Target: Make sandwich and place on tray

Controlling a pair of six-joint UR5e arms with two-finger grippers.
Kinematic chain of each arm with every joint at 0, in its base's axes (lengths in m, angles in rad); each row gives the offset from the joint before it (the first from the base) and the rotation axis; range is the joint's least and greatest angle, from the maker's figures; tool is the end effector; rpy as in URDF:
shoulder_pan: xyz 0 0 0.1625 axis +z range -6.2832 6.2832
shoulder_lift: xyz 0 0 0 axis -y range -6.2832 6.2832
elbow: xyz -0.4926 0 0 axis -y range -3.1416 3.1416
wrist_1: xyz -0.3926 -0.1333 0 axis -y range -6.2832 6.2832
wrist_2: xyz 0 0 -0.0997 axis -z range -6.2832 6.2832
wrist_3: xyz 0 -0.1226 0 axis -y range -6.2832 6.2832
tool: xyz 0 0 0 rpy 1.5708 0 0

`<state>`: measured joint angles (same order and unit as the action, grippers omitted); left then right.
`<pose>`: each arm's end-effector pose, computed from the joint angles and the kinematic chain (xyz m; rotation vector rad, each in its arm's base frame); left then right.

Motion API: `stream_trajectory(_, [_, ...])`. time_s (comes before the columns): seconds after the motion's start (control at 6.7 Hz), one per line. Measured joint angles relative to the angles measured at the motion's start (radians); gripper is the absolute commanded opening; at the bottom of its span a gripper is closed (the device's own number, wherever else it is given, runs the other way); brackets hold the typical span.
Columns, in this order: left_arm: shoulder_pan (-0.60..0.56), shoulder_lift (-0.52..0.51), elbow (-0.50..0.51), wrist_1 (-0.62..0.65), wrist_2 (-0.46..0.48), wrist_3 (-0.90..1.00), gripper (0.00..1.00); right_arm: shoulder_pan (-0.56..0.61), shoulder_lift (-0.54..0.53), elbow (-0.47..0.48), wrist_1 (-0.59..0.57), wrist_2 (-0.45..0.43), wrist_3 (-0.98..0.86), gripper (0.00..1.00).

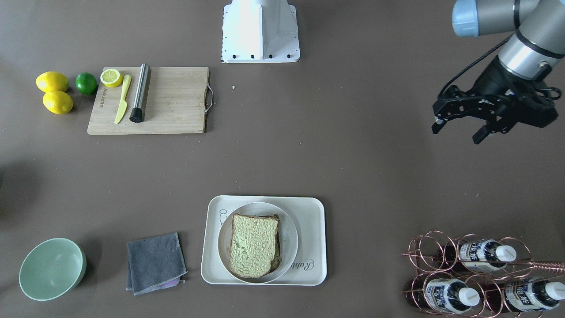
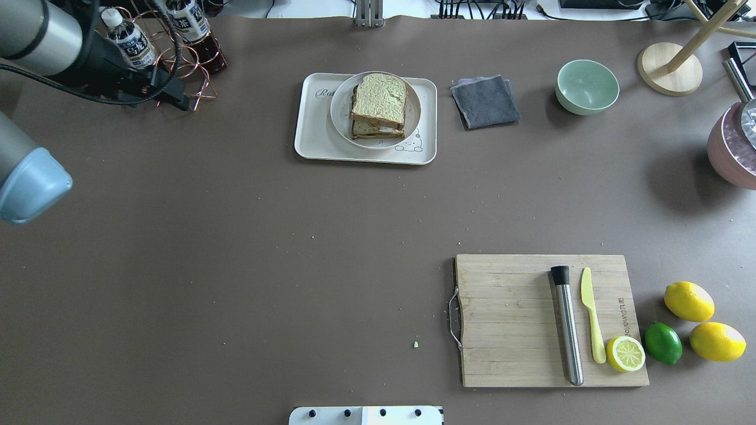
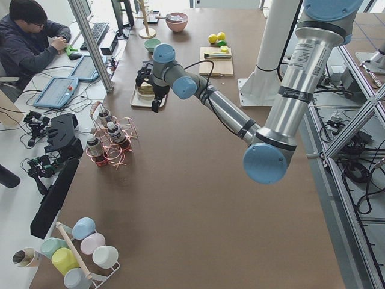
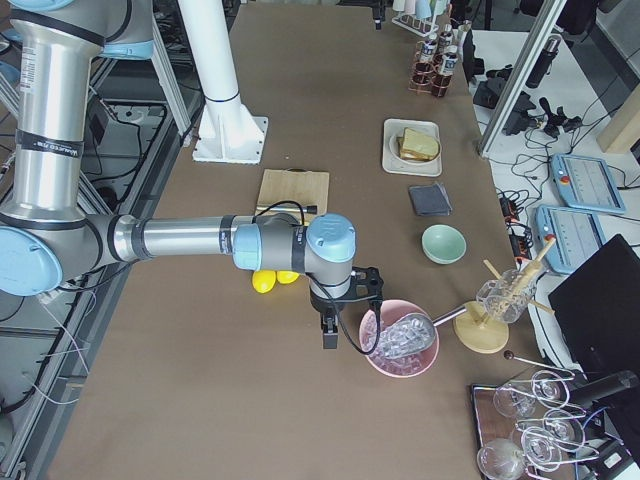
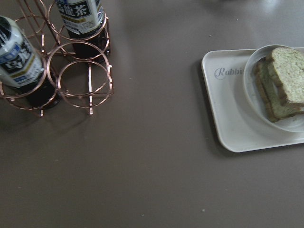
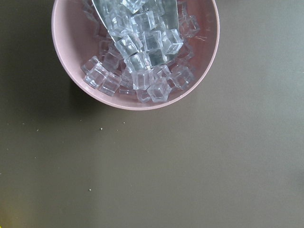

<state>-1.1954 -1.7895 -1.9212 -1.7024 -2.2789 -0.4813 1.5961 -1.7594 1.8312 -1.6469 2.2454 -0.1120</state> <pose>0.1606 -0.5535 0.4387 0.3277 0.8941 0.1502 0.0668 -0.3970 0.7144 0.0422 -0.6735 -0.0819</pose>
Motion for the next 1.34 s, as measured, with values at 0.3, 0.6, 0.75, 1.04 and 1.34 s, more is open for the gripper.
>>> stream_trajectory(0.3, [-0.177,0.158,0.079,0.004,-0.031,0.383,0.97,0.012,-0.013,-0.029,-0.001,0.014,-0.015,1.0])
stream_trajectory(0.6, [-0.336,0.241,0.189,0.0,-0.032,0.696,0.97,0.013,-0.013,-0.056,-0.002,0.062,-0.01,1.0])
stream_trajectory(0.75, [-0.4,0.264,0.237,0.001,-0.038,0.826,0.97,0.013,-0.012,-0.058,-0.004,0.068,-0.009,1.0])
stream_trajectory(1.04, [-0.439,0.303,0.284,0.003,-0.068,0.802,0.97,0.013,-0.01,-0.058,-0.005,0.072,-0.008,1.0])
stream_trajectory(1.34, [-0.441,0.325,0.286,0.045,-0.093,0.724,0.97,0.01,-0.005,-0.057,-0.013,0.072,-0.007,1.0])
